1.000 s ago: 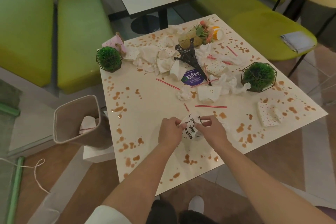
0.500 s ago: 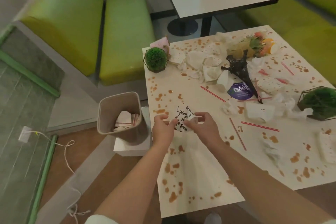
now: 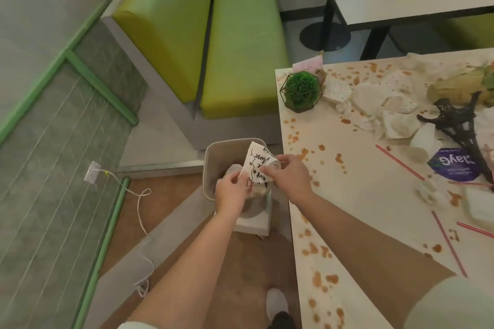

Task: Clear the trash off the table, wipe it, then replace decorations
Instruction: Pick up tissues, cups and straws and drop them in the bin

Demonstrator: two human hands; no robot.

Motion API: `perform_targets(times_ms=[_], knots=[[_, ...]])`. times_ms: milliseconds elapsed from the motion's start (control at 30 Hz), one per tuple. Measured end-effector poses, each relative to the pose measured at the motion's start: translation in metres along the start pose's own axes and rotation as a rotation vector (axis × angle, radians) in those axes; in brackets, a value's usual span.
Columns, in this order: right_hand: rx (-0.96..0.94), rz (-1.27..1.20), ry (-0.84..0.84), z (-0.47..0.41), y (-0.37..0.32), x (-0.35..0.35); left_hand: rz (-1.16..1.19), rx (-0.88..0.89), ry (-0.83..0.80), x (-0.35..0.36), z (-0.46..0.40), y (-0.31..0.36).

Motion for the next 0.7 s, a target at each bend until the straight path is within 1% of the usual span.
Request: perform_targets(times_ms=[133,267,333,400,467,567,700], knots=[[-0.026,0.08,-0.004,-0.015,-0.007,0.03,-0.053,-0.039,0.039,-0.024,-0.019,-0.012],[0.037,0.17,-0.141,-0.016,0.001,0.057,-0.103,-0.036,0.063,-0.036,-0.024,-0.01],[0.036,0.224,-0.175,-0.012,0.006,0.058,-0.13,-0.022,0.048,-0.032,-0.022,-0.009],[0.022,0.236,-0.153,-0.009,0.009,0.046,-0.191,0.005,0.016,-0.023,-0.018,-0.005],[0.01,0.213,-0.088,-0.004,0.011,0.024,-0.246,0.047,-0.02,-0.009,-0.008,0.004],[-0.005,0.153,-0.004,0.004,0.015,-0.015,-0.266,0.084,-0.096,0.022,0.011,0.018],[0.016,0.118,0.066,0.019,0.03,-0.069,-0.303,0.187,-0.154,0.065,0.042,0.049]])
Point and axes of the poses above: each hand's wrist, its own z-axis away from the middle knuckle, its own x-axis out of the palm, y = z × x, the point moved 10 cm from there along -z, towards the middle knuckle, and after that the axes turned 5 degrees about -z, right-handed, at the moved point
